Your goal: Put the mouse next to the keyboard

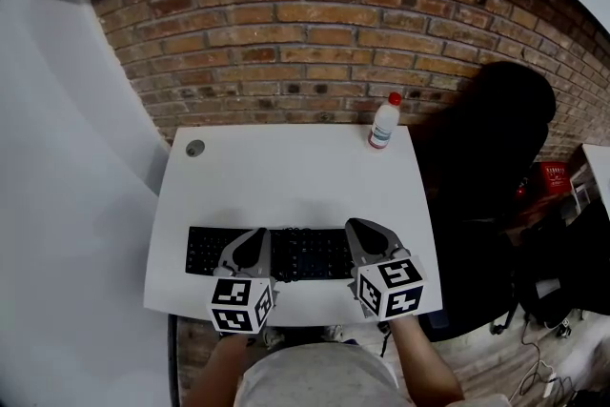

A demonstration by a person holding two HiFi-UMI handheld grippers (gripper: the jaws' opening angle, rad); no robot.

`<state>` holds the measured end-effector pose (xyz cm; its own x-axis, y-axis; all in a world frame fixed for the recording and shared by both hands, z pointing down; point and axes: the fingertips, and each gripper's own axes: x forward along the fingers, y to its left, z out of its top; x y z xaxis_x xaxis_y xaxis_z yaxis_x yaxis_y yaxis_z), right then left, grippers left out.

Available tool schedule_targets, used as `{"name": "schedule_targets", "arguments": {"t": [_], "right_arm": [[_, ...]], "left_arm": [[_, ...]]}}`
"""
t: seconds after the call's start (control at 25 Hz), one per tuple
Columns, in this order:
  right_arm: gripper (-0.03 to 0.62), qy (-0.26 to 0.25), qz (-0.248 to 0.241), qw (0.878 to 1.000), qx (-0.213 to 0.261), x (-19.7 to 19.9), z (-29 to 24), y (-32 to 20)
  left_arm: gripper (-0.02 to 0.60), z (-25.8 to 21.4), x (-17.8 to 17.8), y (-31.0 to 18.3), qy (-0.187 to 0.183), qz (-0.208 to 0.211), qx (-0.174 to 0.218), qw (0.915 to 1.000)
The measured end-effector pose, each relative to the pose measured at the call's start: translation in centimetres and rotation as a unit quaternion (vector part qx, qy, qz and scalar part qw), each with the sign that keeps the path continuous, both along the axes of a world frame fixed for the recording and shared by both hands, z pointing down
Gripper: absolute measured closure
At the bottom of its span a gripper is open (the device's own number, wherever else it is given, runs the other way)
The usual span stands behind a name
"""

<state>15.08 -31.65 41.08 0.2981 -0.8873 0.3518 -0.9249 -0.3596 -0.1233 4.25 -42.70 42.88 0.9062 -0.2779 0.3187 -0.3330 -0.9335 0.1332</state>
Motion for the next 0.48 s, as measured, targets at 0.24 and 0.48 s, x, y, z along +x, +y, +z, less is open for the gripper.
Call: {"name": "schedule_targets", "arguments": {"t": [0.24, 0.48], "right_arm": [[0.583, -0.004, -0.003, 1.000, 0.001, -0.16, 0.22, 0.18], [0.583, -0.006, -0.006, 1.000, 0.002, -0.32, 0.22, 0.07]], "left_arm": [[0.588, 0.08, 0.35, 0.46, -0.001, 0.005, 0.000, 1.0000], [0.588, 0.24, 0.38, 0.50, -0.002, 0.007, -0.001, 1.0000]]}}
